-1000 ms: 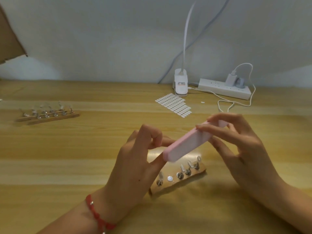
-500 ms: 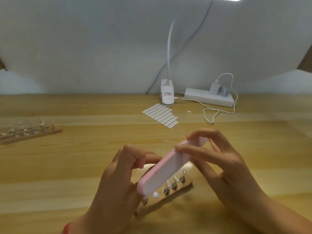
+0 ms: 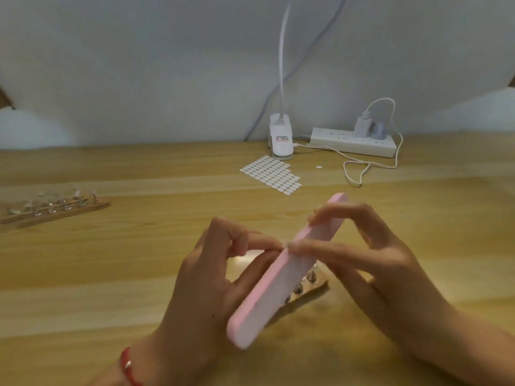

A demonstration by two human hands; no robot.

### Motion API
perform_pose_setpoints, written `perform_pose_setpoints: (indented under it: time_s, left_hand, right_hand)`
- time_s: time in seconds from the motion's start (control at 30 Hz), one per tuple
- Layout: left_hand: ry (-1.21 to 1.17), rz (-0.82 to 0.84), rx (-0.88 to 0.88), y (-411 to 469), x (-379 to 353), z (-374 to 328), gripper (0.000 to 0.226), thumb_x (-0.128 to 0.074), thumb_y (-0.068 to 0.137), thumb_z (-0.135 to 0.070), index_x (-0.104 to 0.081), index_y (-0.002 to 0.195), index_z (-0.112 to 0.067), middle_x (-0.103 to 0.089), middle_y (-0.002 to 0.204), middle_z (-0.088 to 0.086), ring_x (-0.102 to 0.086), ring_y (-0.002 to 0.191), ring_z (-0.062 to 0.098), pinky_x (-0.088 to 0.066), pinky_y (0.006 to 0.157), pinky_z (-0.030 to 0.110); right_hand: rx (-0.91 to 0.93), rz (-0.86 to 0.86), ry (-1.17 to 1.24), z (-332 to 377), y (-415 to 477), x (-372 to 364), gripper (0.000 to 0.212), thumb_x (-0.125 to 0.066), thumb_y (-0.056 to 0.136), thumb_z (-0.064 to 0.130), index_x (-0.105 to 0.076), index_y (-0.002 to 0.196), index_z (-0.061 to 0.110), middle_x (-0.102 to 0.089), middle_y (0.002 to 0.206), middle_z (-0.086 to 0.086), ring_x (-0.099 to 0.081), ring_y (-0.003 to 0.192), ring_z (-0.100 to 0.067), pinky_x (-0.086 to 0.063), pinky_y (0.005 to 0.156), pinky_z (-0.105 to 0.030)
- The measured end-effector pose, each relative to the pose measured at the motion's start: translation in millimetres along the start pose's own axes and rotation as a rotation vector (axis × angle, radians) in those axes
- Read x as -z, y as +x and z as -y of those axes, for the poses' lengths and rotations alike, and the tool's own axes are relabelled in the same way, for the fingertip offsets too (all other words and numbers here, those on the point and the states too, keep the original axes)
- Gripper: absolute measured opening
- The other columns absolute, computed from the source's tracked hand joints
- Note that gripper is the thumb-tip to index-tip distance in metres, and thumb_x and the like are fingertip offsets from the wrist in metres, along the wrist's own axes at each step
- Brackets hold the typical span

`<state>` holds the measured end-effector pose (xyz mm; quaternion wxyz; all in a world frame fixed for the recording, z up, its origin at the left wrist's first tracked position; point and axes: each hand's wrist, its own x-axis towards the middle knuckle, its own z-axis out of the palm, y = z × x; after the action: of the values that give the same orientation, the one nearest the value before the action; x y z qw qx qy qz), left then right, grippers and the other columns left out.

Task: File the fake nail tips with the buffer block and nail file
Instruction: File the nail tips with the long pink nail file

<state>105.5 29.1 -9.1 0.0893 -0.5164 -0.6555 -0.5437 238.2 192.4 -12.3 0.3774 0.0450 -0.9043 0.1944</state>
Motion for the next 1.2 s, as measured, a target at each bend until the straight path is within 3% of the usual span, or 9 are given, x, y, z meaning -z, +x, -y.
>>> perform_pose_setpoints:
  time_s: [0.17, 0.3, 0.43, 0.57, 0.7, 0.8, 0.97, 1.07, 1.2]
  left_hand:
    - [0.011, 0.005, -0.016, -1, 1, 5, 0.043, -0.071, 0.079, -0.020, -0.031, 0.085, -0.033, -0.069, 0.096, -0.025, -0.065, 0.094, 0.001, -0.047, 0.066, 0.013]
    - [0.002, 0.012, -0.007, 0, 0, 3, 0.037, -0.067, 0.082, -0.030, -0.030, 0.088, -0.035, -0.069, 0.095, -0.026, -0.065, 0.092, 0.002, -0.046, 0.065, 0.011]
    - [-0.035, 0.008, -0.016, 0, 1, 4, 0.046, -0.073, 0.076, -0.018, -0.031, 0.087, -0.032, -0.069, 0.096, -0.022, -0.065, 0.094, 0.003, -0.048, 0.057, 0.015]
    - [-0.021, 0.014, -0.018, -2, 0, 4, 0.034, -0.065, 0.079, -0.033, -0.031, 0.086, -0.033, -0.069, 0.094, -0.022, -0.065, 0.092, 0.007, -0.043, 0.060, 0.010]
    - [-0.065, 0.047, 0.008, -2, 2, 5, 0.031, -0.060, 0.072, -0.031, -0.031, 0.084, -0.033, -0.069, 0.097, -0.019, -0.064, 0.090, 0.006, -0.044, 0.058, 0.011]
    - [-0.035, 0.050, -0.006, 0, 0, 3, 0.034, -0.063, 0.074, -0.036, -0.030, 0.083, -0.034, -0.067, 0.098, -0.023, -0.064, 0.084, 0.004, -0.048, 0.058, 0.017]
    - [-0.090, 0.064, 0.015, -2, -1, 4, 0.042, -0.066, 0.070, -0.014, -0.030, 0.084, -0.031, -0.068, 0.095, -0.025, -0.062, 0.083, 0.006, -0.045, 0.050, 0.014]
    - [-0.072, 0.058, -0.015, -1, -1, 3, 0.038, -0.066, 0.072, -0.032, -0.031, 0.085, -0.033, -0.067, 0.098, -0.024, -0.065, 0.086, 0.009, -0.049, 0.059, 0.020]
    - [-0.067, 0.072, 0.015, -1, 1, 4, 0.030, -0.057, 0.075, -0.015, -0.032, 0.084, -0.028, -0.068, 0.098, -0.023, -0.063, 0.084, 0.007, -0.044, 0.051, 0.014]
  right_hand:
    - [-0.022, -0.027, -0.017, -6, 5, 3, 0.038, -0.059, 0.090, -0.001, -0.064, 0.120, 0.022, -0.054, 0.117, -0.011, -0.055, 0.114, -0.029, -0.048, 0.095, -0.043]
    - [0.085, 0.036, -0.004, 4, -2, -5, 0.043, -0.052, 0.092, -0.006, -0.067, 0.118, 0.025, -0.054, 0.118, -0.010, -0.056, 0.114, -0.028, -0.045, 0.098, -0.038]
    - [-0.036, -0.026, -0.007, -8, 5, 4, 0.036, -0.059, 0.091, 0.000, -0.064, 0.119, 0.022, -0.053, 0.115, -0.011, -0.055, 0.114, -0.030, -0.047, 0.096, -0.045]
    - [0.089, 0.057, 0.061, 4, -2, -5, 0.043, -0.054, 0.093, -0.005, -0.067, 0.119, 0.027, -0.051, 0.121, -0.009, -0.055, 0.116, -0.029, -0.051, 0.089, -0.041]
    - [-0.045, -0.020, 0.004, -4, 6, 2, 0.040, -0.059, 0.089, -0.002, -0.063, 0.120, 0.022, -0.053, 0.116, -0.011, -0.055, 0.114, -0.030, -0.046, 0.097, -0.042]
    - [0.087, 0.063, 0.016, 7, 0, -6, 0.045, -0.056, 0.090, -0.009, -0.066, 0.119, 0.024, -0.052, 0.118, -0.010, -0.055, 0.114, -0.030, -0.048, 0.095, -0.041]
    - [-0.024, 0.005, 0.019, 0, 6, 1, 0.031, -0.057, 0.095, 0.000, -0.065, 0.119, 0.018, -0.053, 0.115, -0.015, -0.056, 0.111, -0.032, -0.046, 0.096, -0.036]
    - [0.107, 0.057, 0.033, 8, 2, -6, 0.037, -0.050, 0.096, -0.002, -0.065, 0.119, 0.022, -0.052, 0.117, -0.011, -0.055, 0.111, -0.030, -0.044, 0.099, -0.033]
    - [-0.060, 0.001, 0.032, -2, 7, 2, 0.041, -0.057, 0.090, -0.003, -0.062, 0.122, 0.022, -0.052, 0.116, -0.010, -0.053, 0.115, -0.026, -0.045, 0.100, -0.038]
